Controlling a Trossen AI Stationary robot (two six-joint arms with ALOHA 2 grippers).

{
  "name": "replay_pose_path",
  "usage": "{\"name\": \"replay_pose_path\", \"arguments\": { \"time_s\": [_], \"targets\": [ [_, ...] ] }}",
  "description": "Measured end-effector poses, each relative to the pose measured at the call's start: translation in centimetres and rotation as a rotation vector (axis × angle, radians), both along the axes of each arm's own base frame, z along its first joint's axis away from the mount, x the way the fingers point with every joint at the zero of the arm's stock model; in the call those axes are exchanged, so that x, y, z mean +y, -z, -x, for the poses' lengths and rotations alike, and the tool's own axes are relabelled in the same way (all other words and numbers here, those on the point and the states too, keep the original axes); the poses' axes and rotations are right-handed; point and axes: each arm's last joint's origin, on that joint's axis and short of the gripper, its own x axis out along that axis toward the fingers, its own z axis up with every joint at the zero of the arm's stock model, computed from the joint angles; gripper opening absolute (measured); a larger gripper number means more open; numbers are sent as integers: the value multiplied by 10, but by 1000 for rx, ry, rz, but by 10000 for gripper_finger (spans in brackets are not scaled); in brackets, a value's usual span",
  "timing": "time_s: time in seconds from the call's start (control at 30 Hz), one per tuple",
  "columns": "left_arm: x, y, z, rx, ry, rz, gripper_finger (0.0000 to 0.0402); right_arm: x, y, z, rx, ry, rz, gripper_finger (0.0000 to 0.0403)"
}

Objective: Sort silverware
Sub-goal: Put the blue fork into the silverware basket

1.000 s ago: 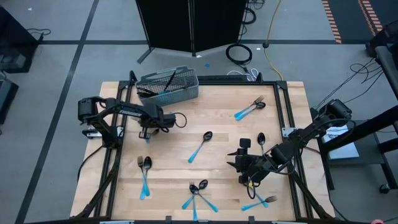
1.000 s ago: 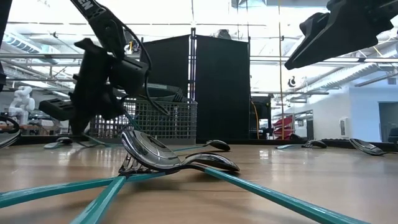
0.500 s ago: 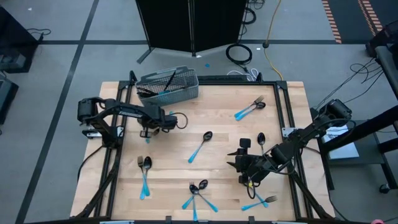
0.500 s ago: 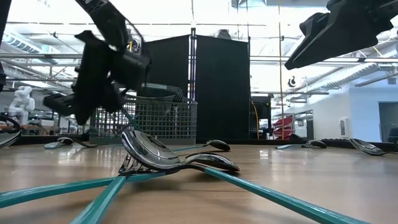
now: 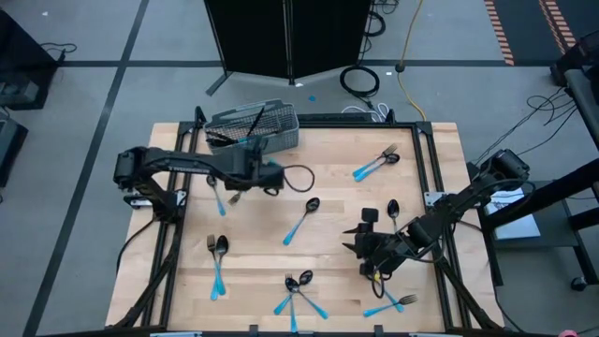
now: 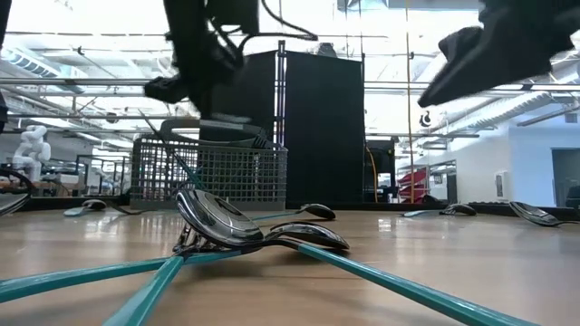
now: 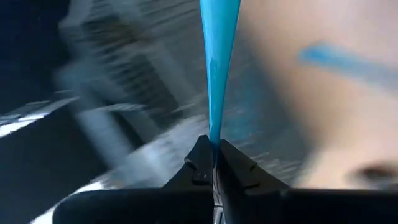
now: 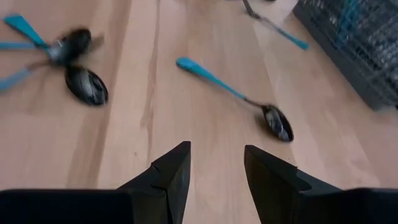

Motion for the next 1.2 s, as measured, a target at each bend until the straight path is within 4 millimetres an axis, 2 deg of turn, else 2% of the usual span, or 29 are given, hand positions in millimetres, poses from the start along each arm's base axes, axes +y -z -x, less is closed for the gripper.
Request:
{"name": "replay_pose_path", "arguments": {
  "time_s": [0.13,0.27,0.43,0.53,0.6,0.7,0.87,1.1,1.2],
  "targets": [
    [27,-11,-8,117,74,-200,0,-6,12,5,27,30,0,144],
    [62,-12,-15,238,74,-309,0,-9,13,4,16,51,-14,144],
    [101,-7,-22,360,22,-388,0,-4,6,-3,-66,8,-24,144],
    [115,7,-24,433,23,-363,0,-2,-1,-8,-133,-28,-9,144],
    [120,19,-26,473,35,-329,0,-1,-8,-12,-200,-25,31,144],
    [126,34,-29,534,50,-301,0,-6,-19,-19,-316,69,124,144],
    [130,47,-33,618,95,-270,0,-22,-32,-28,-393,198,261,144],
    [134,60,-36,638,113,-233,1,-31,-27,-33,-363,176,201,144],
    [134,64,-38,626,133,-210,13,-31,-28,-33,-366,179,198,144]
  ]
}}
